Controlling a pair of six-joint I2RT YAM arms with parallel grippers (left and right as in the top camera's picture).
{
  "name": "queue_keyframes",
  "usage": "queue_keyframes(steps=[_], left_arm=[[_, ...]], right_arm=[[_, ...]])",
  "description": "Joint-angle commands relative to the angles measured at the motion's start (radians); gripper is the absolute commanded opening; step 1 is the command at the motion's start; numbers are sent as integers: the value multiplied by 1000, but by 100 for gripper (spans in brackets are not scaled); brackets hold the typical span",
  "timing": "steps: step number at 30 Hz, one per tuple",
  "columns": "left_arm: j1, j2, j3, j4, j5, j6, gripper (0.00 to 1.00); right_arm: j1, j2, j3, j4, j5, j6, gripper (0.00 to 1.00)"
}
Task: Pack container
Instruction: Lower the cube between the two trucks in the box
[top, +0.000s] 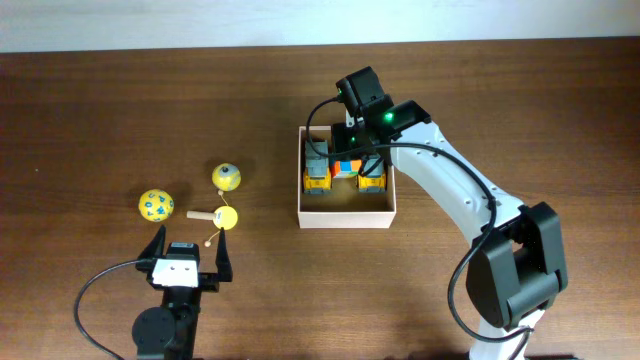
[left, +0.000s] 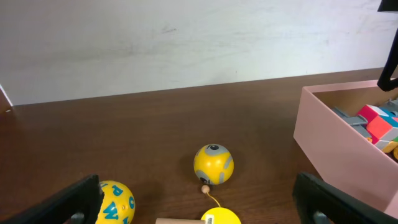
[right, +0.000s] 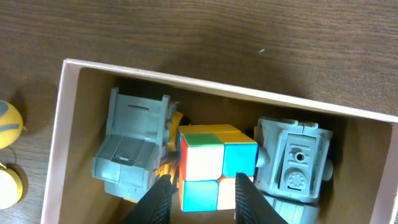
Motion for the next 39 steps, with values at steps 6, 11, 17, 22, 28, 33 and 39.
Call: queue_keyframes(steps=[6, 11, 17, 22, 28, 33, 39], left_arm=[[-4, -10, -6, -2, -3, 5, 99], [-4, -10, -6, -2, -3, 5, 99], [-4, -10, -6, -2, -3, 5, 99], [-4, -10, -6, -2, -3, 5, 99], [-4, -10, -6, -2, -3, 5, 99], [-4, -10, -6, -2, -3, 5, 99], [-4, -10, -6, -2, -3, 5, 99]], right_arm=[[12, 20, -36, 0, 10, 19, 28], [26, 37, -37, 10, 11, 20, 28], [39, 62, -38, 19, 14, 20, 28], [39, 98, -41, 23, 11, 27, 28], [39, 119, -41, 35, 11, 35, 28], [38, 119, -40, 48, 11, 34, 28], [38, 118, -29, 45, 15, 31, 28]])
